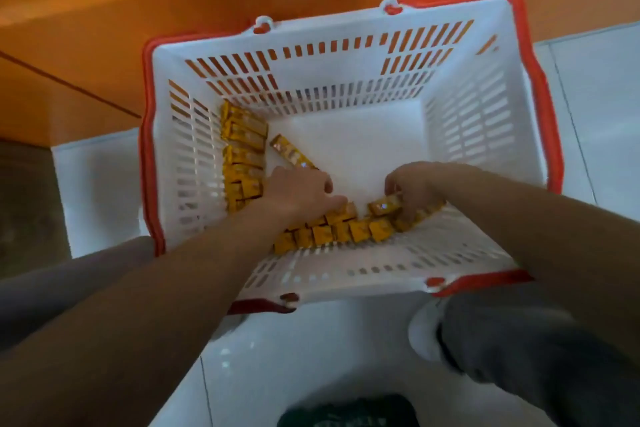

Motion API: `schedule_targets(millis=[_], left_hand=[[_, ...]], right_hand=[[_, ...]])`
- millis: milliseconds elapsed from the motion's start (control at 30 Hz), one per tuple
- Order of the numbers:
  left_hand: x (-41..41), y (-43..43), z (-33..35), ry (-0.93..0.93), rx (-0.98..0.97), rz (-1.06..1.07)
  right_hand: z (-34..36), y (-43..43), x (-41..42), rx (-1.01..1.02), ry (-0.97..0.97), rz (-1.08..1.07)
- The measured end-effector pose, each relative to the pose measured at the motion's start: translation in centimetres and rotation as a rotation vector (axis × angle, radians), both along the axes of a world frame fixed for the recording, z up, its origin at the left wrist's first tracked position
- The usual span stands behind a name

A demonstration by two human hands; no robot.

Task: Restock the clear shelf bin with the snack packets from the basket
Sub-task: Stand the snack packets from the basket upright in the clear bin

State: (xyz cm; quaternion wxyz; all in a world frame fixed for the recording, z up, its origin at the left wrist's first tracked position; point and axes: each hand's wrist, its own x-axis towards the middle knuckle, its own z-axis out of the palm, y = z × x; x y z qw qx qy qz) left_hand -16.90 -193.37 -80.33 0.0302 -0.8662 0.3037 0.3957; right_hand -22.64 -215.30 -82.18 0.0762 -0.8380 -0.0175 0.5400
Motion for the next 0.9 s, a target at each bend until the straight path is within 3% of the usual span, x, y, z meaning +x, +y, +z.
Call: schedule_targets(millis=[100,167,400,533,767,900], left_hand=[[-0.8,-0.6,-0.6,-0.046,-0.03,-0.091],[-1.1,-0.7,-1.0,0.017,-0.015,-0.116],[1.0,-0.1,-0.7,0.25,-0.08,0.09],[1.7,0.3,-0.8,0.218,-0.101,0.158],[0.9,-0.2,-1.4,0.198,-0.051,0.044],[0.5,-0.4,-2.1,0.172,-0.031,-0.017]], right_hand=[[-0.3,0.6,-0.6,-0.008,0.022,0.051],[-0.4,0.8,-1.1,-0.028,-0.009,0.105],[0.0,0.8,-1.2,-0.035,0.007,0.104],[0.0,-0.1,-0.7,-0.024,-0.078,-0.082],[-1.1,0.2,-0.1,0.121,-0.237,-0.478],[-1.4,0.6,-0.3,0.164,-0.189,-0.481]])
